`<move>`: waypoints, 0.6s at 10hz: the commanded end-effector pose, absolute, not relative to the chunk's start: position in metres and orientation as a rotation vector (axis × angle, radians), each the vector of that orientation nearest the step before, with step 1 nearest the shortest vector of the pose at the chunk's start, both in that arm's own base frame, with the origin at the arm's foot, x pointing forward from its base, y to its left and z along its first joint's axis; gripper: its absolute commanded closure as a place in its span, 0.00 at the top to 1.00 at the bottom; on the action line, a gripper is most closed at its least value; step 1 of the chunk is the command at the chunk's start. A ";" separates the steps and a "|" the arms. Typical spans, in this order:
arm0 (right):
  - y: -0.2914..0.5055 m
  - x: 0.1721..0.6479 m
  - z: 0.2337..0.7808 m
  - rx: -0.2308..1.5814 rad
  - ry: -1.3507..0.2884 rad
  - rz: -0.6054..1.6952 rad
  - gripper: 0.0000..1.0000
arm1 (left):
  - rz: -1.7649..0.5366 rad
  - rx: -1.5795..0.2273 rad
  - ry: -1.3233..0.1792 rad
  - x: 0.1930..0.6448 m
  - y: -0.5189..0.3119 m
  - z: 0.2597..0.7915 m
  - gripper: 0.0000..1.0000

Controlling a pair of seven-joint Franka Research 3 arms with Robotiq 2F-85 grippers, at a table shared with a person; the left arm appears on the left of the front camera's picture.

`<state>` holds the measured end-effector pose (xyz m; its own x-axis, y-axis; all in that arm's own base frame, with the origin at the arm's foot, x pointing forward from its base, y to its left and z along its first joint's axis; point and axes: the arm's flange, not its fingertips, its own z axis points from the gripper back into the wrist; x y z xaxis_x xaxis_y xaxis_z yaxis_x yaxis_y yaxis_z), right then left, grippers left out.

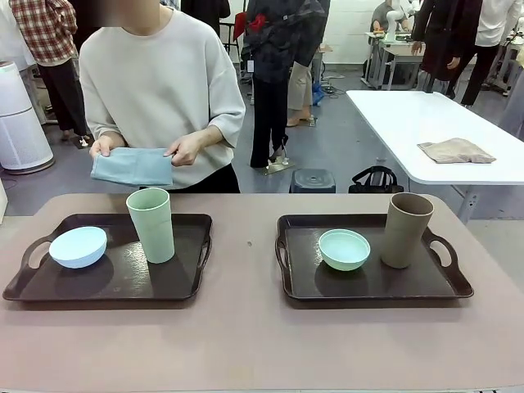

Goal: Set up a tray with a mat and arrange the tableware.
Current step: Pick up the Picnic Bowl and Reusable plastic cup from the Handle tray in front of the human's position and hold them in the air.

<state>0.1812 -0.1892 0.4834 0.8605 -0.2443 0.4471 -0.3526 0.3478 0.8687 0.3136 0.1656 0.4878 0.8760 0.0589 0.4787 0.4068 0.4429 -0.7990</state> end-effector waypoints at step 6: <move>-0.190 0.184 0.484 1.252 -0.589 0.090 1.00 | -0.237 -1.113 -0.490 0.315 0.164 0.488 1.00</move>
